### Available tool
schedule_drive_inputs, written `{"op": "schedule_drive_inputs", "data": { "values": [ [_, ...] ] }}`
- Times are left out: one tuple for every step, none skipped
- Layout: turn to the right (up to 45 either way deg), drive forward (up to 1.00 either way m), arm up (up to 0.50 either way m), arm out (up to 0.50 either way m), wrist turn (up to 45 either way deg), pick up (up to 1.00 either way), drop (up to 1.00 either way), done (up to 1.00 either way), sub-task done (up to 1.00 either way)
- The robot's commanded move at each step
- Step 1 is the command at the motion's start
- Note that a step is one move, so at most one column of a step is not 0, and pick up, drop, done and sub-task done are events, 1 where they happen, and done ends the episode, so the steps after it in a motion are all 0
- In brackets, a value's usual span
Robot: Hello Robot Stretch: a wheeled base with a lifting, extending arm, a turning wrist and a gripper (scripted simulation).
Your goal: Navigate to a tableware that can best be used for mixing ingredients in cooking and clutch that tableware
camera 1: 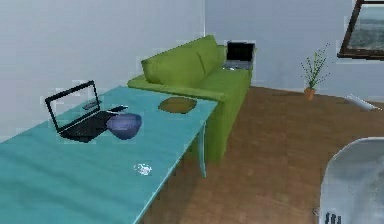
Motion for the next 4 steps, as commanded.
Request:
{"op": "schedule_drive_inputs", "data": {
  "values": [
    [0.0, 0.25, 0.00, 0.00, 0.0, 0.00, 0.00, 0.00, 0.00],
    [-45.0, 0.00, 0.00, 0.00, 0.0, 0.00, 0.00, 0.00, 0.00],
    [-45.0, 0.00, 0.00, 0.00, 0.0, 0.00, 0.00, 0.00, 0.00],
    [-24.0, 0.00, 0.00, 0.00, 0.0, 0.00, 0.00, 0.00, 0.00]
  ]
}}
